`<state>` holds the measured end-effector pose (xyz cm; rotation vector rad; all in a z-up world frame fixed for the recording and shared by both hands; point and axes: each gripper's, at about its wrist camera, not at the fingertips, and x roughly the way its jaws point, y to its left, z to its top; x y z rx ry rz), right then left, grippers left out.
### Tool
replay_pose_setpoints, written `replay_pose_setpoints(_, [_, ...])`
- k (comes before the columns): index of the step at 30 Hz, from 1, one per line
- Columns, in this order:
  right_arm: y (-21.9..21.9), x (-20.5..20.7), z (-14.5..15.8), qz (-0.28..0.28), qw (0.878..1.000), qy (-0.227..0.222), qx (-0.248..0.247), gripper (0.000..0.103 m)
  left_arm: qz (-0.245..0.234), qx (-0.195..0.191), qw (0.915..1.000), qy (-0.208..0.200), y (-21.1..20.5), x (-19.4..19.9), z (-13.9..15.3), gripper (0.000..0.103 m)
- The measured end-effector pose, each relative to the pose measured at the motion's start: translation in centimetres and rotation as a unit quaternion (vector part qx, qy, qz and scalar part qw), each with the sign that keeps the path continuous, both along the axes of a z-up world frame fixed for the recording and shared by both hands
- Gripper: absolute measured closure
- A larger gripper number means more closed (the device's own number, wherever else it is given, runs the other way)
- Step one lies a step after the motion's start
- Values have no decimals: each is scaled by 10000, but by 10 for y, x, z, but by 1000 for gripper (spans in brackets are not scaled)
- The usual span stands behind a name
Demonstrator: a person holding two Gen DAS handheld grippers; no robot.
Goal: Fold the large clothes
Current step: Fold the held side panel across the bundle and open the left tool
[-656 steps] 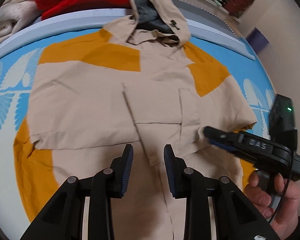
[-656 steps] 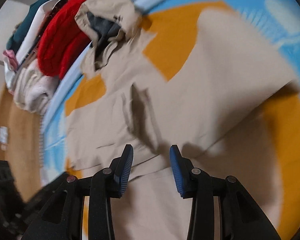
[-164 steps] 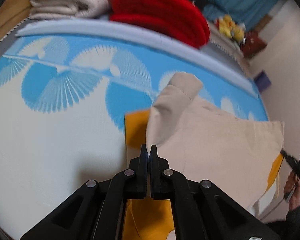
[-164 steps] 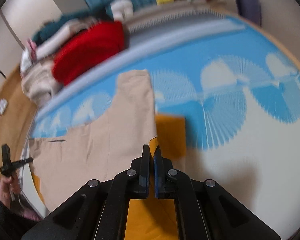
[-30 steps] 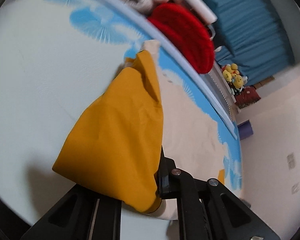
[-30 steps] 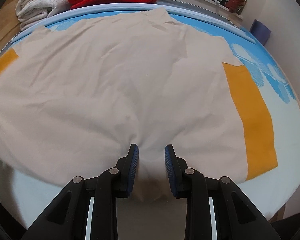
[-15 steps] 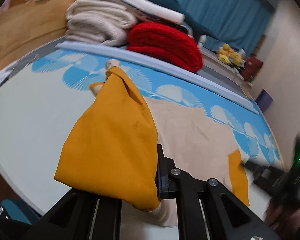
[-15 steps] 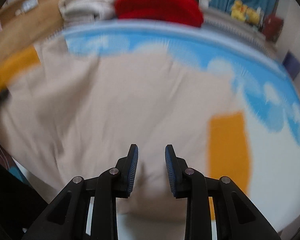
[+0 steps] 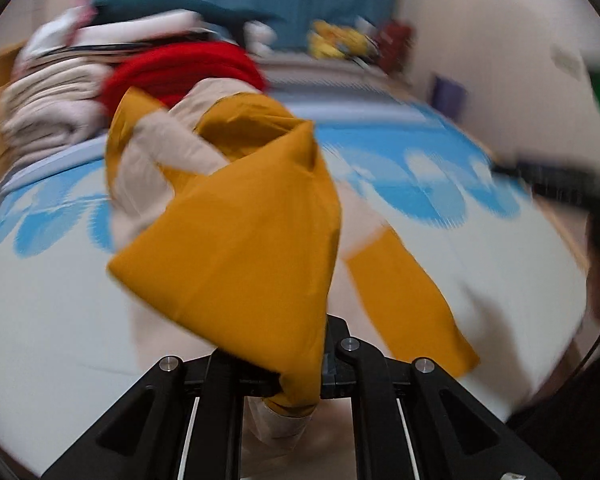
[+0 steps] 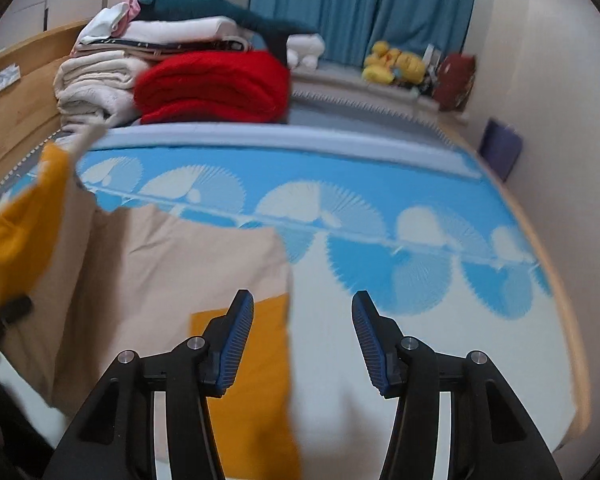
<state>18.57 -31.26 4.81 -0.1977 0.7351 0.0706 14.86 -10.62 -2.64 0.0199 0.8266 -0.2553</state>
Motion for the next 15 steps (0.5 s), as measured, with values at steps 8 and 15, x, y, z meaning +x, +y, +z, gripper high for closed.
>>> replay_pose_setpoints(8, [-32, 6, -7, 34, 9995, 264, 152, 51, -919, 388, 9876, 1215, -69, 15, -61, 61])
replay_pose_setpoints(15, [-35, 14, -11, 56, 9955, 502, 801, 49, -1202, -645, 9824, 1273, -41, -9, -9, 46])
